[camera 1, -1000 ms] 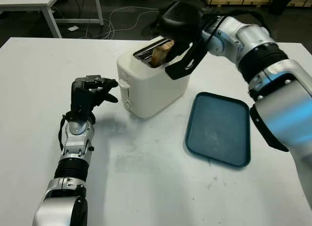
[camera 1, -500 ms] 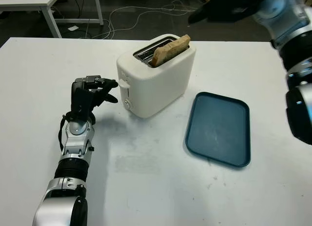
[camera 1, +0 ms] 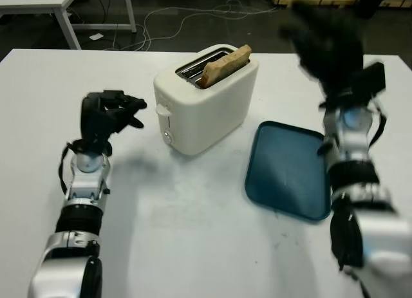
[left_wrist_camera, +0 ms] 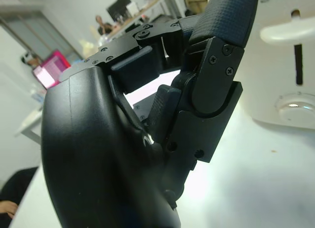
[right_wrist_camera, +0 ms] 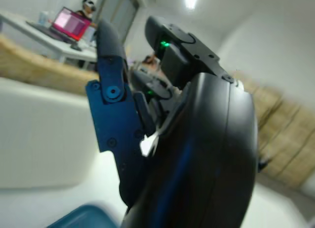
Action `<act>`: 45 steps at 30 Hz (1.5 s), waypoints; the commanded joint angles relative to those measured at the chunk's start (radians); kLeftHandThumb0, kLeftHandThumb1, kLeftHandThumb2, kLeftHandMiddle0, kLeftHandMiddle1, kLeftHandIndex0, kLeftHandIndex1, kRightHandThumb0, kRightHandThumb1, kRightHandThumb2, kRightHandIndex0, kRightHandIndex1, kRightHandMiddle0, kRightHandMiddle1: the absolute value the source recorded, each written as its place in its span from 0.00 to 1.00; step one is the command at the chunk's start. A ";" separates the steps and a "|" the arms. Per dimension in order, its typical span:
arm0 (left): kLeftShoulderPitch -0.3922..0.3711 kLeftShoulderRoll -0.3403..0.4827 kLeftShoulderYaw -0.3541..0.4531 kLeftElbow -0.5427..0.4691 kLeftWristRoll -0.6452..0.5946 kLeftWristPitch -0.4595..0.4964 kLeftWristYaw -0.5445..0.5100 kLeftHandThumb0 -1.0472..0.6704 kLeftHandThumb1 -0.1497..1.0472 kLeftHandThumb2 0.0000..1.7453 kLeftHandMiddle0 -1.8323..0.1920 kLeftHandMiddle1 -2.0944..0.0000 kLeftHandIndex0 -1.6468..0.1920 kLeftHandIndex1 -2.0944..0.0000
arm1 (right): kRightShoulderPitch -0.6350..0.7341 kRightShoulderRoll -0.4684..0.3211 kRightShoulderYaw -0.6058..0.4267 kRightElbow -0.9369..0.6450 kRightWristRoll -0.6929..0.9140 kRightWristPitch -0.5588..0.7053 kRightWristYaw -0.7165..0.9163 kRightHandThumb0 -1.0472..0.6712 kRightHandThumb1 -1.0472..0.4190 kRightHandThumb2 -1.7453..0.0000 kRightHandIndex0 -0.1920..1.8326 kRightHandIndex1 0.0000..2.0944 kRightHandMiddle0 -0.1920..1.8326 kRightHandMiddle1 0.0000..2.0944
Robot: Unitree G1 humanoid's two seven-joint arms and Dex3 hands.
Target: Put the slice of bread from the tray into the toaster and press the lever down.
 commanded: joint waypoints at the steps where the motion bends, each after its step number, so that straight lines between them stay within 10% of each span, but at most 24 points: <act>1: -0.024 0.026 -0.014 -0.014 0.027 -0.033 -0.007 0.00 0.89 0.03 0.21 0.61 0.19 0.69 | 0.064 0.023 -0.020 -0.075 0.047 0.085 -0.014 0.36 0.09 0.79 0.54 0.12 0.52 0.02; 13: -0.130 0.215 -0.076 0.053 0.186 -0.166 -0.040 0.00 0.89 0.21 0.27 0.48 0.32 0.55 | 0.242 0.077 -0.021 -0.209 -0.042 0.099 -0.150 0.34 0.09 0.84 0.60 0.08 0.56 0.01; 22: -0.259 0.382 -0.205 -0.051 0.236 -0.019 -0.386 0.00 0.89 0.19 0.15 0.47 0.23 0.67 | 0.242 0.069 -0.034 -0.203 -0.107 0.049 -0.187 0.34 0.09 0.87 0.61 0.06 0.56 0.01; 30: -0.333 0.419 -0.314 -0.065 0.284 0.012 -0.605 0.00 0.89 0.16 0.30 0.67 0.25 0.84 | 0.234 0.078 -0.036 -0.205 -0.119 0.027 -0.196 0.35 0.09 0.87 0.61 0.04 0.56 0.00; 41: -0.278 0.400 -0.362 -0.173 0.323 0.100 -0.655 0.00 0.89 0.09 0.13 0.43 0.37 0.82 | 0.232 0.088 -0.030 -0.211 -0.119 0.017 -0.211 0.35 0.09 0.87 0.63 0.03 0.57 0.01; 45: -0.255 0.397 -0.363 -0.201 0.318 0.121 -0.660 0.00 0.84 0.17 0.13 0.37 0.53 0.62 | 0.231 0.086 -0.027 -0.202 -0.125 0.005 -0.207 0.35 0.09 0.88 0.64 0.03 0.58 0.01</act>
